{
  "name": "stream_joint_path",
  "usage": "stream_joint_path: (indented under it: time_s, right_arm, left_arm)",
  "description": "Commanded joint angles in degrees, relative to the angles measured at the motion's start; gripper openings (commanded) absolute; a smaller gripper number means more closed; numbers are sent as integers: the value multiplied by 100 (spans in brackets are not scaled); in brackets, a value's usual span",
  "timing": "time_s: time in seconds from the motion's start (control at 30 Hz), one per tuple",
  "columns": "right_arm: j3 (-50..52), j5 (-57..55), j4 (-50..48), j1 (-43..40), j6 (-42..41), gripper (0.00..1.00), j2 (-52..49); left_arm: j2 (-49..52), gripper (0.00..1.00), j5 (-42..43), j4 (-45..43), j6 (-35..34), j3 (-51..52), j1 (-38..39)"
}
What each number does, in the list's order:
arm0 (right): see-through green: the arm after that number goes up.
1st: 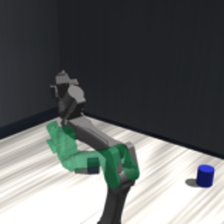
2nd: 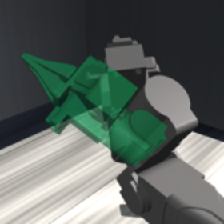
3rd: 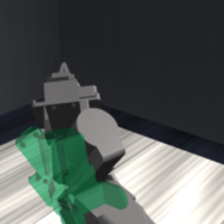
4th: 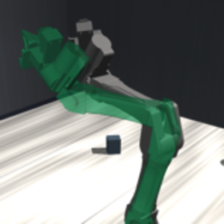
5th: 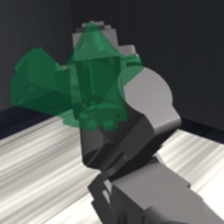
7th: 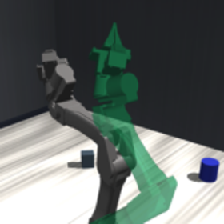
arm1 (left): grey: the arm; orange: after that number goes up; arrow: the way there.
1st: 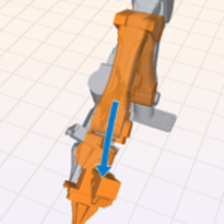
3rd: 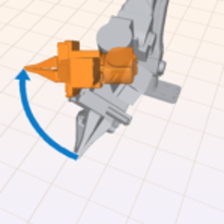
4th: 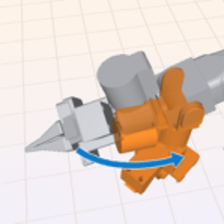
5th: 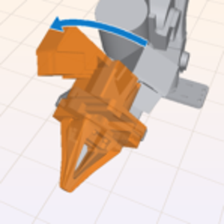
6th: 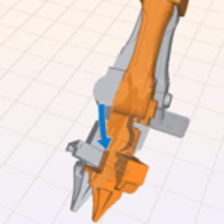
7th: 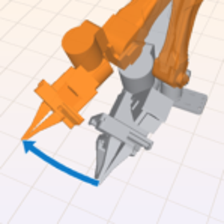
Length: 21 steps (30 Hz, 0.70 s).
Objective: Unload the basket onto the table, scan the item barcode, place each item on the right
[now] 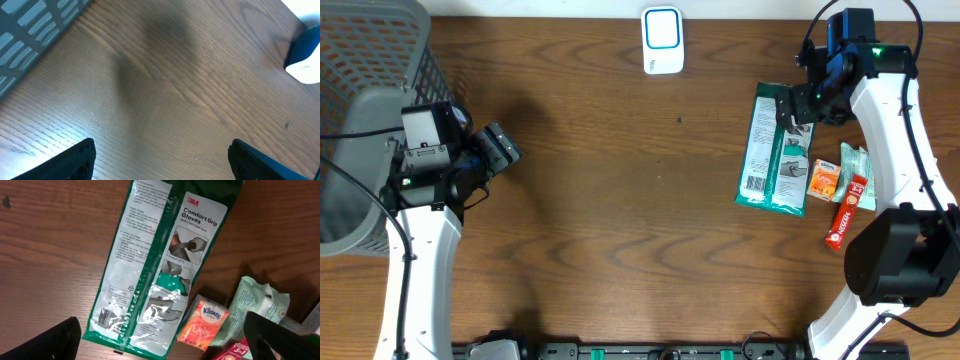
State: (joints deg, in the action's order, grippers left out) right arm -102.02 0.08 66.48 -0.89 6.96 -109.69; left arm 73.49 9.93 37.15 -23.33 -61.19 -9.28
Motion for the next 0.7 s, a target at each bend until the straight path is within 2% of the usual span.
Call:
stream_joint_path:
  time_s: [0.0,0.47,0.67]
  right_arm:
    - [-13,24,15,50,81,99,-9]
    - [-13,-17,4,111,81,99,11]
    - [-15,-179,-4,289,85,99,380]
  left_arm:
    - [-2,86,-52,11,15,20,-20]
    - [-2,86,-52,11,15,20,-20]
    - [-2,86,-52,11,15,22,-20]
